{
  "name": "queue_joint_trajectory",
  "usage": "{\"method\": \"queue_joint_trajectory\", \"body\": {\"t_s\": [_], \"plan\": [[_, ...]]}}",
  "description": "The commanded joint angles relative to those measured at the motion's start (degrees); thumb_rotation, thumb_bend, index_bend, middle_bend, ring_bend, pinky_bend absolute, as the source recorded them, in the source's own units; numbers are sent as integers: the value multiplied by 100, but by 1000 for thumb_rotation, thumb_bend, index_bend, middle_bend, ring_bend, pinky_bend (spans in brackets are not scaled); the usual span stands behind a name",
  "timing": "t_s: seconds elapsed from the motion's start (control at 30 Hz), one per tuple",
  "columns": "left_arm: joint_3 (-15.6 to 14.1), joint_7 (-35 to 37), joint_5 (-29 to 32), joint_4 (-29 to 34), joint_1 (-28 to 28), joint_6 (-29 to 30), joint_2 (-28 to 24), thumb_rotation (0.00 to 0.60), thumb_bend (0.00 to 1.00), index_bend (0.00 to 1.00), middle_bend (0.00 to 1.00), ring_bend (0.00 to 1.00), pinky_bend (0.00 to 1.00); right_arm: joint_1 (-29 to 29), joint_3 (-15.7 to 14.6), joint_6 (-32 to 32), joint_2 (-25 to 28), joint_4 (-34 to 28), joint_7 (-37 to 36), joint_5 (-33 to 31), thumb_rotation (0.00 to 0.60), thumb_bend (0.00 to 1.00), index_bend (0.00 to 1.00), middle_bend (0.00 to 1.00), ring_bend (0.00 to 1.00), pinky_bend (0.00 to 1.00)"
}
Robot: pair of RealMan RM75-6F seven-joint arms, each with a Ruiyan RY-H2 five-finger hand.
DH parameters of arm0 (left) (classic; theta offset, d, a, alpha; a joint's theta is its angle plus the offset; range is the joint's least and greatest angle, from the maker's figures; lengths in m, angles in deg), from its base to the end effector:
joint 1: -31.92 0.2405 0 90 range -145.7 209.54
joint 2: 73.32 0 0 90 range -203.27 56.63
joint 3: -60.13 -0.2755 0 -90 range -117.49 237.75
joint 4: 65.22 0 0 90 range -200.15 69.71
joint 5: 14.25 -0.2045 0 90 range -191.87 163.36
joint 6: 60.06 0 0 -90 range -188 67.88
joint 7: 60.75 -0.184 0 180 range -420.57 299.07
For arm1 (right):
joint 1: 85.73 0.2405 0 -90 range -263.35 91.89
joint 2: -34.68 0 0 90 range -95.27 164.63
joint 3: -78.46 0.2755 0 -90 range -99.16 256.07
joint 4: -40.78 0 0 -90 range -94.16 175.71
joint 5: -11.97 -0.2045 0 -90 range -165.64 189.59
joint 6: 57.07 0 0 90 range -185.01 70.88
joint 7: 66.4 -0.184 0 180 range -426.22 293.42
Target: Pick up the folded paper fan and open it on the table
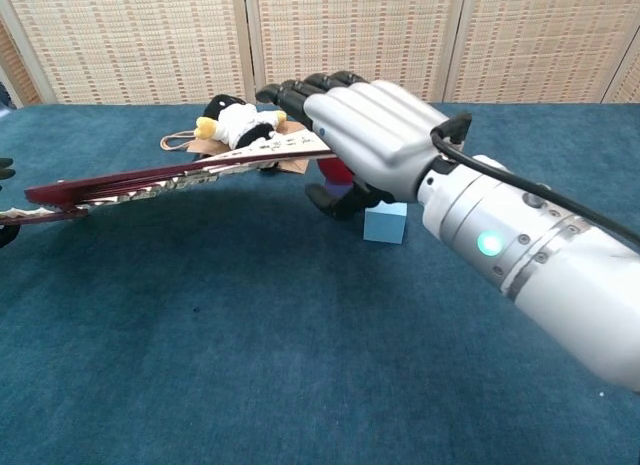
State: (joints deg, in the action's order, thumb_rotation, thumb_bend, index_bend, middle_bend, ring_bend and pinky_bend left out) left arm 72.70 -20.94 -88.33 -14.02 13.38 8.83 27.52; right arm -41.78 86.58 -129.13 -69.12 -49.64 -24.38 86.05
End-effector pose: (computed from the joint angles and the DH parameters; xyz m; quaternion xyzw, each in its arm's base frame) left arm -0.3597 0.3322 0.0112 -0.3824 -0.5963 -0.5428 0.4512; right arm -0.0432 -0.3244 -0.0645 0.7536 -0.2217 0.4594 0.4145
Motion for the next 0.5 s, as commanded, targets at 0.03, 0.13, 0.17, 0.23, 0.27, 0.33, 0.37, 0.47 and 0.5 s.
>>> {"method": "queue_joint_trajectory", "body": {"t_s": [0.03, 0.13, 0.17, 0.23, 0.27, 0.33, 0.37, 0.47, 0.5], "plan": [[-332, -77, -336, 356, 126, -22, -488, 600, 477, 0, 0, 0, 41, -168, -169, 301, 555, -806, 804, -680, 600, 189, 0, 0, 0, 0], [-510, -553, -427, 282, 165, -86, -741, 600, 478, 0, 0, 0, 36, -221, -335, 380, 1009, -1445, 1365, -1111, 600, 150, 0, 0, 0, 0], [-550, -706, -418, 243, 181, -135, -825, 600, 478, 0, 0, 0, 35, -246, -408, 355, 1172, -1616, 1507, -1160, 600, 148, 0, 0, 0, 0], [-604, -958, -385, 189, 215, -204, -940, 600, 477, 0, 0, 0, 35, -290, -510, 298, 1399, -1824, 1695, -1227, 600, 143, 0, 0, 0, 0], [-618, -1102, -367, 160, 230, -213, -971, 600, 476, 0, 0, 0, 34, -302, -538, 281, 1483, -1910, 1750, -1266, 600, 140, 0, 0, 0, 0], [-637, -1686, -293, -104, 278, -164, -962, 600, 477, 0, 0, 0, 29, -340, -595, 258, 1675, -2052, 1801, -1360, 600, 138, 0, 0, 0, 0], [-611, -1839, -249, -206, 297, -119, -922, 600, 479, 0, 0, 0, 26, -350, -620, 272, 1761, -2102, 1785, -1370, 600, 138, 0, 0, 0, 0], [-484, -2238, -125, -624, 341, 101, -738, 600, 483, 0, 0, 0, 23, -445, -728, 206, 2043, -2262, 1674, -1280, 600, 137, 0, 0, 0, 0], [-459, -2346, -108, -777, 342, 154, -675, 600, 489, 0, 0, 0, 22, -478, -767, 185, 2122, -2301, 1633, -1233, 600, 137, 0, 0, 0, 0]]}}
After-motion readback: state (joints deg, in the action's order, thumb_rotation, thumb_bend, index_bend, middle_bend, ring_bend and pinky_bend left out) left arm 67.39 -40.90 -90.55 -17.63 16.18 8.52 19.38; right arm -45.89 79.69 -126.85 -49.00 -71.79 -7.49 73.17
